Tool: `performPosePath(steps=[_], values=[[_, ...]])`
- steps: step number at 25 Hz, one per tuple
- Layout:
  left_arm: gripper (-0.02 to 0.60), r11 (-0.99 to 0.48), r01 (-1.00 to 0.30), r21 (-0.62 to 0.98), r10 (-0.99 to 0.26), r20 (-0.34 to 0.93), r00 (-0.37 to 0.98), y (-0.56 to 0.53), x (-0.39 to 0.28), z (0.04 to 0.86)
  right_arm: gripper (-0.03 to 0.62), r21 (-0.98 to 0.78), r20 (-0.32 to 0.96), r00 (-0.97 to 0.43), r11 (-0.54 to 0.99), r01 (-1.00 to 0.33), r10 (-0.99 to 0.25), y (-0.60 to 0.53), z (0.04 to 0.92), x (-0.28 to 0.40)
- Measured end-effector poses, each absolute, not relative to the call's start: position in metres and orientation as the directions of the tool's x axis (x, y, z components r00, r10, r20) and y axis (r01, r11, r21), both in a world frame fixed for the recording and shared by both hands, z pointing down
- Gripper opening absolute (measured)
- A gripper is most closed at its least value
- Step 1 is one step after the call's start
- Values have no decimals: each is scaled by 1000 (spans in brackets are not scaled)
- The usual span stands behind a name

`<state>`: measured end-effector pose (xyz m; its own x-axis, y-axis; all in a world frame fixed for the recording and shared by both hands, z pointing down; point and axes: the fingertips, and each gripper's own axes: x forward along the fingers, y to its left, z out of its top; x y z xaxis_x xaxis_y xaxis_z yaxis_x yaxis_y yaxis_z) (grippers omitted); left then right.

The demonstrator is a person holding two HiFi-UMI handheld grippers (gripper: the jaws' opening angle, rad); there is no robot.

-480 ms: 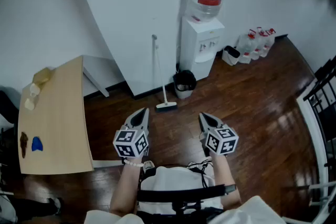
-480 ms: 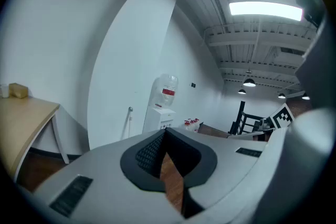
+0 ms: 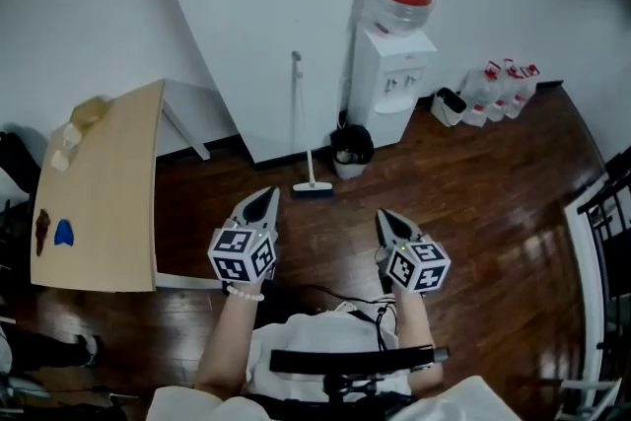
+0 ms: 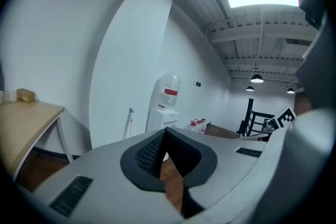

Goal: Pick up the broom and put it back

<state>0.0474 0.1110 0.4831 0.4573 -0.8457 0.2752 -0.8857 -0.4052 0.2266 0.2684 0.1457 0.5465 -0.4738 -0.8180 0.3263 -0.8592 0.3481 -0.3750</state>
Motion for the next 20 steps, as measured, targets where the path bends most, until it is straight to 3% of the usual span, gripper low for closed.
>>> performPosePath(steps=[11,20], values=[[-6,-396,-882,254,-847,271,458,22,16,502,6,-393,332,-471,334,-857,-818,67,572,247],[-6,-442,-852,282,-794,318,517,-122,-66,513,12,-384,333,-485,353,-853,-809,-66,573,153]])
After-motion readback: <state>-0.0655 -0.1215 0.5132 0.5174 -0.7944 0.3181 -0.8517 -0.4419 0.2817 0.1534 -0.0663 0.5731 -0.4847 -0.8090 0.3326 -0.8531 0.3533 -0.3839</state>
